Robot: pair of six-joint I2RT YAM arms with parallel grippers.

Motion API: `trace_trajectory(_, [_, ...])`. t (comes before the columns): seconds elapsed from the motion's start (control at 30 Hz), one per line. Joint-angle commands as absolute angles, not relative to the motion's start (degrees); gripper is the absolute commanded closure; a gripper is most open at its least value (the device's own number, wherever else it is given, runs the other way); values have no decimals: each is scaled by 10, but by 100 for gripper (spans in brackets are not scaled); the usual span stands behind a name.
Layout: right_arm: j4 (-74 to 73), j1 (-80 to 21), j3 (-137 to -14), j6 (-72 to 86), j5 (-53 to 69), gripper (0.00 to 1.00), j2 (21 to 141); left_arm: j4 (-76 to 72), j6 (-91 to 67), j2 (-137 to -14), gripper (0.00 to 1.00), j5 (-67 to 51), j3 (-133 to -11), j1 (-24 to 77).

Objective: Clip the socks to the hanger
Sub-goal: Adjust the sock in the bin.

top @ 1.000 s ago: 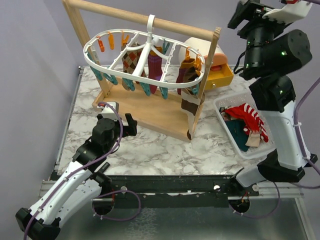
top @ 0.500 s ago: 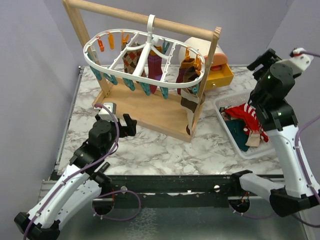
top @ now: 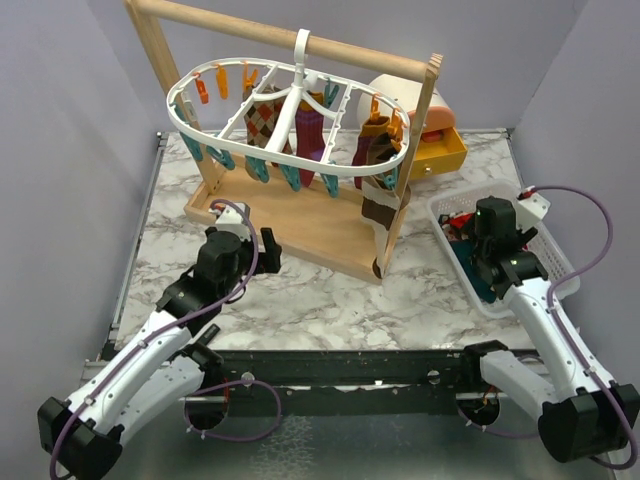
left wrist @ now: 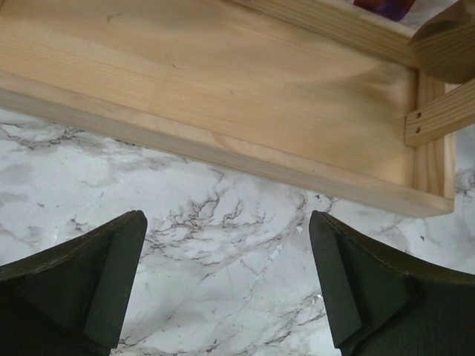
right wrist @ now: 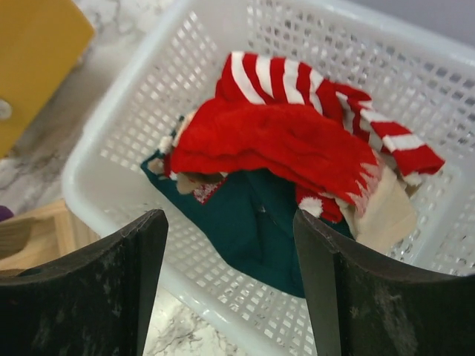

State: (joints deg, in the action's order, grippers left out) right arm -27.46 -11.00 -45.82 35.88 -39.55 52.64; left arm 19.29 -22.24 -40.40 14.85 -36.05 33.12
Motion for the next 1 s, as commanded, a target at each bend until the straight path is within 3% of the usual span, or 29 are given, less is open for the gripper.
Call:
trace_trajectory(0.0, [-258,-60,-424,408,-319,27,547,172,-217,-451,1,130,-356,334])
trace_trajectory(0.13, [-203,21,-394,425,-228,28,589,163,-210,-488,1,129,-360,335])
trace_trajectory(0.47, [-121,24,-429,441,-160,39,727,160,-206,-495,1,137,-359,335])
trace_trajectory(0.73, [-100,23,-434,461,-123,35,825,156,-207,-488,1,135,-357,335])
trace_trajectory(0.97, [-119,23,-456,445,-169,27,898,155,-207,-486,1,141,-356,336])
